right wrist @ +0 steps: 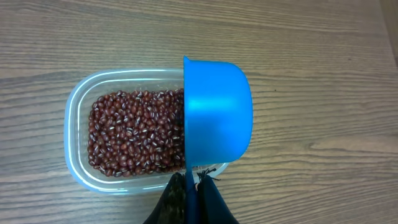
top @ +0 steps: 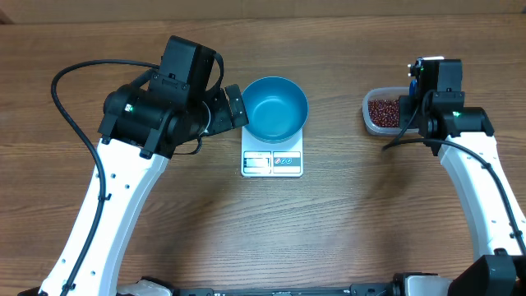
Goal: Scoop item into bowl and weigh 150g on scale
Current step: 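Lower the blue cup into the red beans with the right gripper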
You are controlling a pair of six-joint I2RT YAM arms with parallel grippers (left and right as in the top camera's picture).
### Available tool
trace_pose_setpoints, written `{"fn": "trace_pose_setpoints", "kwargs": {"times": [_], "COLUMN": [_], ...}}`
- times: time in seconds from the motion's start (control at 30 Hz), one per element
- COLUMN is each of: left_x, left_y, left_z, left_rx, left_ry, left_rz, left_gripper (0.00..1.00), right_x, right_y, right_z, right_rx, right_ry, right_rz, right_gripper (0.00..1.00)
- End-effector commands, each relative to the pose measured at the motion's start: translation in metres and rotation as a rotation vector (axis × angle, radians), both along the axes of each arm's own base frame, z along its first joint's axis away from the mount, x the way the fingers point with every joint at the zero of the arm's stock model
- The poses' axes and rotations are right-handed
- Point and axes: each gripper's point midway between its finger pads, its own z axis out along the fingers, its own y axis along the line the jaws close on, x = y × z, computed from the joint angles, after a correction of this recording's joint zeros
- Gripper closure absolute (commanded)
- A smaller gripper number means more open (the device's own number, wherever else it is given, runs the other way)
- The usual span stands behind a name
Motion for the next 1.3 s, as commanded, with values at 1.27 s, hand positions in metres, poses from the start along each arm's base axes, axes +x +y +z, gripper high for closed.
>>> {"fn": "trace_pose_setpoints", "kwargs": {"times": [1.27], "left_x": [0.006], "left_y": [0.003], "left_z": [0.001], "left_rx": [0.021], "left_ry": [-0.020], "left_rz": [-0.006], "left_gripper": [0.00], "right_x": [-0.002], "right_y": [0.048], "right_z": [-0.041], "right_rx": [0.168], "right_ry": [0.124], "right_rz": [0.016], "right_gripper": [0.96]}}
